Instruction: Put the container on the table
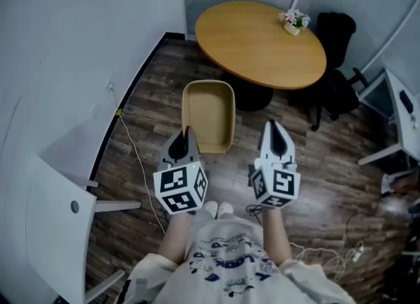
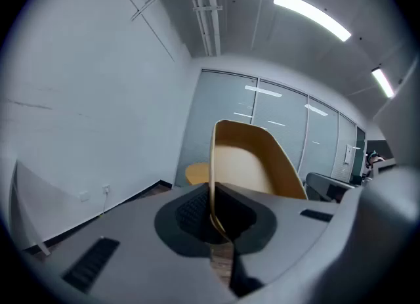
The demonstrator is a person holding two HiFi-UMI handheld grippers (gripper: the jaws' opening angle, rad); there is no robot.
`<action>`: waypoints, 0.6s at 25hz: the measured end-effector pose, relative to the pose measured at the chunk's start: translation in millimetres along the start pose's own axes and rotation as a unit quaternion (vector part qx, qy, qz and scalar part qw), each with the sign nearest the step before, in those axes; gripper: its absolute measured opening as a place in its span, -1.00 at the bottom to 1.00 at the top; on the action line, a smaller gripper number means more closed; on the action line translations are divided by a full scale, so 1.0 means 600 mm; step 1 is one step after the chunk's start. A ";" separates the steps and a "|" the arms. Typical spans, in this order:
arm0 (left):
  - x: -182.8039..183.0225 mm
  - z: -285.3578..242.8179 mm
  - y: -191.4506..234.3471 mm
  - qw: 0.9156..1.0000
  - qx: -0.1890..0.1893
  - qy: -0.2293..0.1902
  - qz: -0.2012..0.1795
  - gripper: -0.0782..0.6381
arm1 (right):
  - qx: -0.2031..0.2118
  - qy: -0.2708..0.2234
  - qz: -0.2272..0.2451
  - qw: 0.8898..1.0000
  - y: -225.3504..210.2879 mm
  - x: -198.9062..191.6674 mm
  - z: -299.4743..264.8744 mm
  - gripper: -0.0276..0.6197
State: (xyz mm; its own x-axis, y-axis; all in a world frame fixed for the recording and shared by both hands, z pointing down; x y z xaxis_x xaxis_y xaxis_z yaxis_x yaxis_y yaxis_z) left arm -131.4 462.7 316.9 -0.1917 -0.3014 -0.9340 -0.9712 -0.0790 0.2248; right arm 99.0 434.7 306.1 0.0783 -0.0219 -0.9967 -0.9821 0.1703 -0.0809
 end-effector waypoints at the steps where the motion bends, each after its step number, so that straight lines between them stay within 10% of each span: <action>1: 0.000 -0.002 -0.003 1.000 0.000 0.000 0.000 -0.76 | 0.000 0.000 0.000 1.000 -0.003 0.000 -0.002 -0.88; 15: -0.005 -0.031 -0.027 1.000 -0.001 0.007 -0.004 -0.76 | 0.002 0.006 0.004 1.000 -0.024 -0.001 -0.021 -0.88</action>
State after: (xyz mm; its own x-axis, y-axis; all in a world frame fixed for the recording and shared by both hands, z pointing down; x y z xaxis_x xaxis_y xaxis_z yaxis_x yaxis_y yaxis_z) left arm -112.3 447.3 321.2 -0.1820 -0.3145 -0.9316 -0.9723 -0.0837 0.2182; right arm 110.7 420.2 307.8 0.0682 -0.0325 -0.9971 -0.9818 0.1752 -0.0728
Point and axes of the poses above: the fingertips, and each gripper's own axes: z backward along the fingers, y to its left, x out of its top, the point moved 5 cm from there along z, backward along the fingers, and after that the axes turned 2 degrees about -x, right-handed, at the moved point
